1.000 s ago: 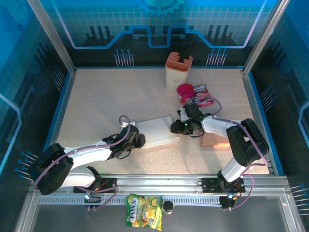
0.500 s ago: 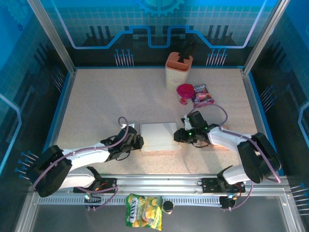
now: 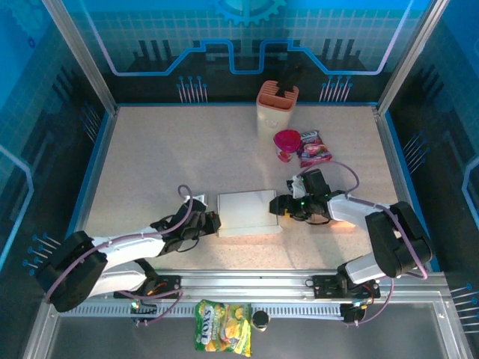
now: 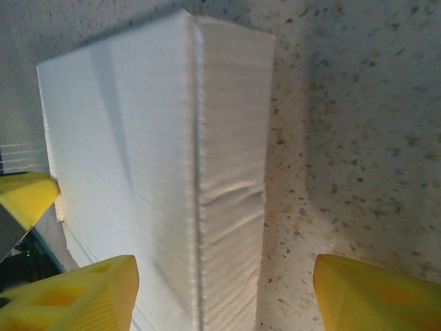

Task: Fold the paper box

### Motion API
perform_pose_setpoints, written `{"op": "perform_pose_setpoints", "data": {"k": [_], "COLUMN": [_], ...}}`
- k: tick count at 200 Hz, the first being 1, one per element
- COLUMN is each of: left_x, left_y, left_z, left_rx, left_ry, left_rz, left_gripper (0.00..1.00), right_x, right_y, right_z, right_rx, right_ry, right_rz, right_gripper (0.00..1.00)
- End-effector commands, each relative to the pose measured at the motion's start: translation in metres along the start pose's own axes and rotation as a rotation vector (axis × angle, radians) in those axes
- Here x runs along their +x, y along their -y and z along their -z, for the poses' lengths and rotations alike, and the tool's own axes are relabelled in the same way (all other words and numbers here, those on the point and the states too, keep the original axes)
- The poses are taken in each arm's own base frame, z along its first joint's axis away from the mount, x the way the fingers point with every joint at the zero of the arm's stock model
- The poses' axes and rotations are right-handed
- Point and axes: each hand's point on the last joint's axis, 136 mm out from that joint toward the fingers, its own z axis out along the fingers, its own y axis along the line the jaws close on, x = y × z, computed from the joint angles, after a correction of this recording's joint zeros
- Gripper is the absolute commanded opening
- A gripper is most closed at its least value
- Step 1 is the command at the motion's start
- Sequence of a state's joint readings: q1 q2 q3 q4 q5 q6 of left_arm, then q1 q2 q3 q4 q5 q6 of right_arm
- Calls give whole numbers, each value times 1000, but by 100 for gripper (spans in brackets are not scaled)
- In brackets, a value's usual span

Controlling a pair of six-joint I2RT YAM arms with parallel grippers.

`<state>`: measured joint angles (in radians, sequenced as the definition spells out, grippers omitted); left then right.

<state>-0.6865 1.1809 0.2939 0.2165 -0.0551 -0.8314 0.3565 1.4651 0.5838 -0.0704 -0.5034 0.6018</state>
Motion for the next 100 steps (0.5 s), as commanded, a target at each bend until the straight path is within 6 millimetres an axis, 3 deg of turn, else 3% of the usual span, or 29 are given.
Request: {"op": "perform_pose_setpoints", "data": {"k": [1,54,100], "left_x": [7,5,2], "left_y": [-23,-35,-38], "left_z": [2,0,-2], "left_rx": [-46,-74,-73], "left_ry": [-15,-30,-37], "left_rz": [61,99,108], "left_gripper": [0,0,0], "right_x": [-8,-11,-25], "right_y": [-15,-44,-66], "right_z": [-1,-12,-11], "right_rx": [-90,-247,-340], "right_ry": [-1,-14,21], "right_rz": [21,25,6], "right_gripper": [70,68,52]}}
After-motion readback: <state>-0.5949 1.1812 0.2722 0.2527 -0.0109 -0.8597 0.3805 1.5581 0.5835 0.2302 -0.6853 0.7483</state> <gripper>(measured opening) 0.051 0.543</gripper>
